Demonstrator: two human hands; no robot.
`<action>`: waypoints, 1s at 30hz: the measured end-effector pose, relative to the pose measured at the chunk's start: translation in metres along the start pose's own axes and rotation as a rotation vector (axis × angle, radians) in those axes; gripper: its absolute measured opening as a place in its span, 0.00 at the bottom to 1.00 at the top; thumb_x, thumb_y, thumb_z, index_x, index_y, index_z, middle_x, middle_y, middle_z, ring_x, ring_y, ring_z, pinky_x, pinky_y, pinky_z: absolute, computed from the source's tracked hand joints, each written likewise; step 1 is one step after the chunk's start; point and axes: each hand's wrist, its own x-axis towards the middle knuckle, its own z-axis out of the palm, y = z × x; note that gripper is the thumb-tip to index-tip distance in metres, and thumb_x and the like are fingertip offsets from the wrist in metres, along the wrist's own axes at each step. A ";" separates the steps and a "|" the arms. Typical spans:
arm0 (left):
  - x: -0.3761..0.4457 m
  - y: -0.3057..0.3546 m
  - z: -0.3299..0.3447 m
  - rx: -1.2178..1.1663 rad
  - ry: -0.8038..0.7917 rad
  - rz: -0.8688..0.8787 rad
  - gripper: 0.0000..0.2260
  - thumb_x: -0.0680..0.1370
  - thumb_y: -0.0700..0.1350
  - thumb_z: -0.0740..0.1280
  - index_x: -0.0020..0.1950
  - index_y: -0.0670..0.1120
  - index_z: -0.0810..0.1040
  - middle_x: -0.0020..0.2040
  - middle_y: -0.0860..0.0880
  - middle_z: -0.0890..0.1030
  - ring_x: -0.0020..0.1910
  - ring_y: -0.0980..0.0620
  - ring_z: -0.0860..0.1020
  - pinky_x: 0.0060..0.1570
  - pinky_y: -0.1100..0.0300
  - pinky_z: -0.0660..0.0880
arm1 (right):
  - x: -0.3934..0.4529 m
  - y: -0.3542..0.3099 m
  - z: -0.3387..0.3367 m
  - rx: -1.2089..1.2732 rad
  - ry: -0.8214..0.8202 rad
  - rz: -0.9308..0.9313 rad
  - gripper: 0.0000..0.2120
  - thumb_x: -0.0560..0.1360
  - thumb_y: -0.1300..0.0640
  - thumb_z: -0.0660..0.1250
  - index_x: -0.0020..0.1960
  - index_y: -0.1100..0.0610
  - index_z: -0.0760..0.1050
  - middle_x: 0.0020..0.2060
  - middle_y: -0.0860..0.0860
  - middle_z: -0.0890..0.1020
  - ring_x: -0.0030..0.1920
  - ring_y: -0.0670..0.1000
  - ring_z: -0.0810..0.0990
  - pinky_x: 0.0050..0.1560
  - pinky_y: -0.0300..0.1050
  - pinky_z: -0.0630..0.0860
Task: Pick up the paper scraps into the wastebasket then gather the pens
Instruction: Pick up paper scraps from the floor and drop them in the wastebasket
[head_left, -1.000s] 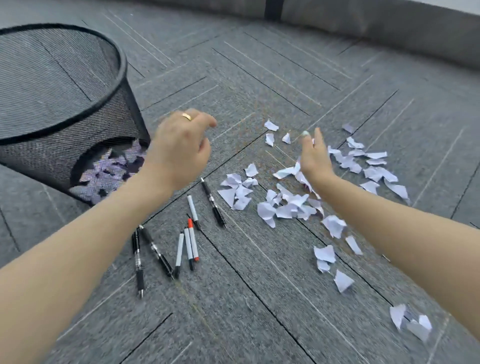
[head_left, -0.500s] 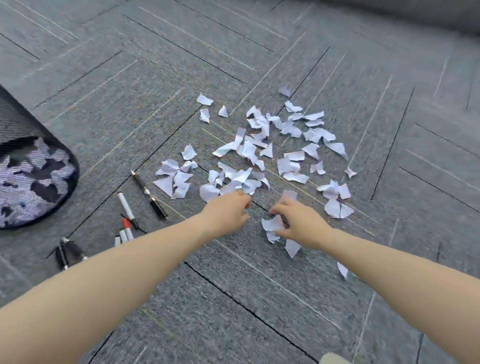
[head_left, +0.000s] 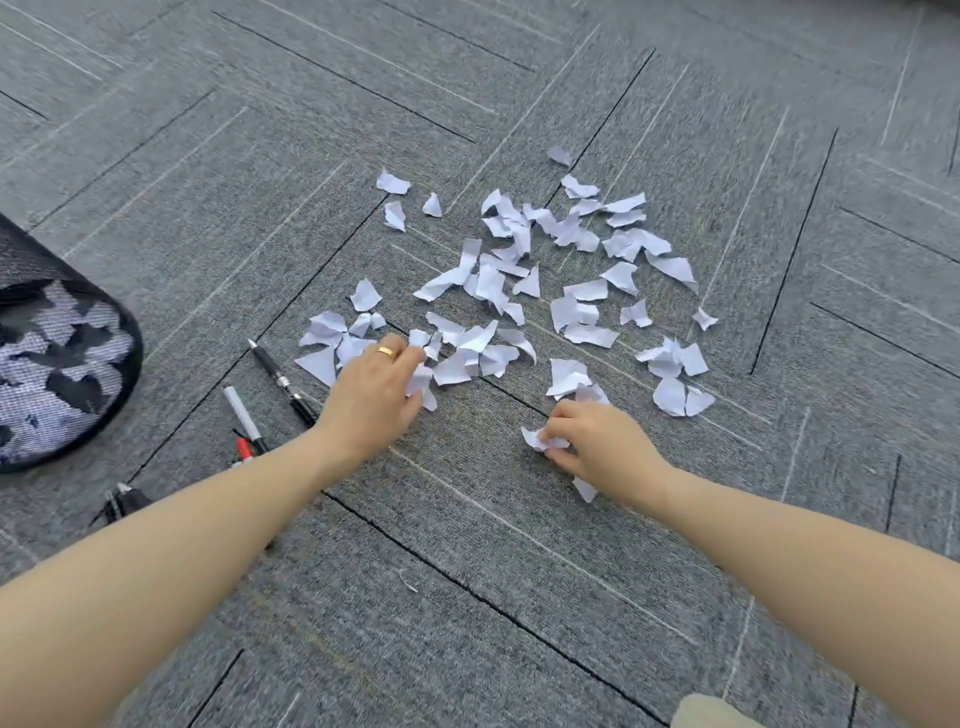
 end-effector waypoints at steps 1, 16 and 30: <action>-0.003 -0.006 0.000 0.013 -0.039 -0.020 0.19 0.75 0.49 0.66 0.63 0.43 0.71 0.59 0.42 0.73 0.49 0.43 0.75 0.45 0.52 0.72 | 0.004 -0.001 -0.003 -0.046 -0.012 -0.027 0.08 0.76 0.56 0.62 0.46 0.55 0.80 0.44 0.49 0.80 0.43 0.51 0.76 0.42 0.40 0.68; 0.008 0.046 -0.005 0.433 -0.398 -0.049 0.15 0.77 0.31 0.57 0.62 0.33 0.72 0.63 0.34 0.74 0.61 0.40 0.75 0.54 0.52 0.75 | 0.118 -0.068 -0.030 0.120 -0.133 0.301 0.11 0.75 0.55 0.60 0.47 0.58 0.80 0.45 0.56 0.81 0.48 0.58 0.78 0.47 0.47 0.71; -0.002 -0.046 -0.009 -0.139 -0.079 -0.627 0.10 0.75 0.43 0.65 0.54 0.42 0.78 0.59 0.41 0.73 0.58 0.41 0.71 0.54 0.51 0.69 | 0.132 -0.045 -0.023 0.015 -0.172 0.074 0.19 0.73 0.61 0.65 0.63 0.55 0.67 0.58 0.54 0.75 0.54 0.57 0.77 0.53 0.51 0.74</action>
